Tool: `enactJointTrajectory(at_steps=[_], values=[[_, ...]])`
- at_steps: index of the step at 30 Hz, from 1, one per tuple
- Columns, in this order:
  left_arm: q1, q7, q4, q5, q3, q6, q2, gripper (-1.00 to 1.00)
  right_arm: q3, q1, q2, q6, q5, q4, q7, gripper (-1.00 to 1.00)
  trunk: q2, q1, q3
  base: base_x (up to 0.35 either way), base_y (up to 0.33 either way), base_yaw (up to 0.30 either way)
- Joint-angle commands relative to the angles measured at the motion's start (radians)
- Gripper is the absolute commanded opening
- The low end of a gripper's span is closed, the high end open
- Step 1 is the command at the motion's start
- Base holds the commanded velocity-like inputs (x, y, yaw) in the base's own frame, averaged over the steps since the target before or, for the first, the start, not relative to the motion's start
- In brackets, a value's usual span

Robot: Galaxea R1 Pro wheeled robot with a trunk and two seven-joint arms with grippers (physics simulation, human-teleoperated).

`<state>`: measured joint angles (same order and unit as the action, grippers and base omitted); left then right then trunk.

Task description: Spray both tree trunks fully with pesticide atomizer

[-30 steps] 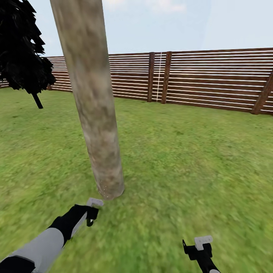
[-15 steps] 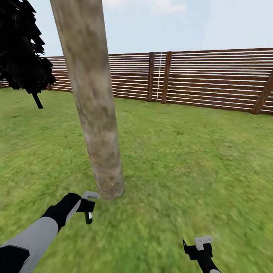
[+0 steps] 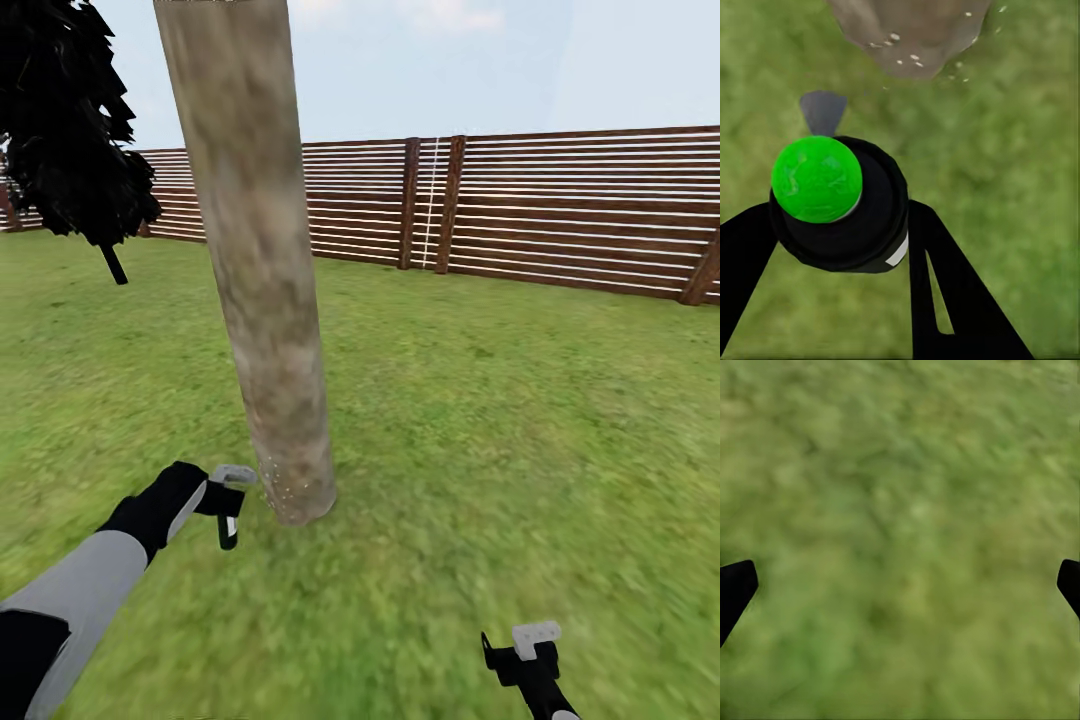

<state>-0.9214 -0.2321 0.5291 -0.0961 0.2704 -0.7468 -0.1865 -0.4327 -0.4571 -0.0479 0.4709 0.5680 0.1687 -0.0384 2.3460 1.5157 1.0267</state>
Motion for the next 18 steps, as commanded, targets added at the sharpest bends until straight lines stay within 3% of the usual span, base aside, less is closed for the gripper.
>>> enactJointTrajectory(at_steps=[1,3,6,8,12,18], values=[[-0.005,0.0,0.0,0.004,0.005,0.0,0.021,-1.0,0.0,0.0,0.0,0.0,0.0,0.0,0.0,1.0,0.0,0.0,0.0,0.0,0.0,0.262],[-0.013,0.0,0.0,0.005,0.009,-0.001,0.053,-1.0,0.0,0.0,0.0,0.0,0.0,0.0,0.0,1.0,0.0,0.0,0.0,0.0,0.0,0.129],[-0.015,-0.001,-0.002,0.007,0.004,-0.001,0.039,-1.0,0.0,0.0,-0.001,0.0,0.0,0.0,0.0,1.0,0.0,0.0,0.0,0.0,0.0,0.018],[-0.004,-0.001,-0.001,0.007,0.009,0.0,0.004,-1.0,0.0,0.0,-0.001,0.0,0.001,0.0,0.0,1.0,0.0,0.0,0.0,0.0,0.0,0.003],[0.003,0.003,0.001,0.007,0.01,0.005,0.009,-1.0,0.0,0.0,-0.001,0.0,0.001,0.0,0.0,1.0,0.0,0.0,0.0,0.0,-0.063,0.0],[-0.003,0.009,0.019,0.007,0.006,0.011,0.011,-1.0,0.0,0.0,-0.001,0.0,0.0,0.0,0.0,1.0,0.0,0.0,0.0,-0.029,-0.25,0.0]])
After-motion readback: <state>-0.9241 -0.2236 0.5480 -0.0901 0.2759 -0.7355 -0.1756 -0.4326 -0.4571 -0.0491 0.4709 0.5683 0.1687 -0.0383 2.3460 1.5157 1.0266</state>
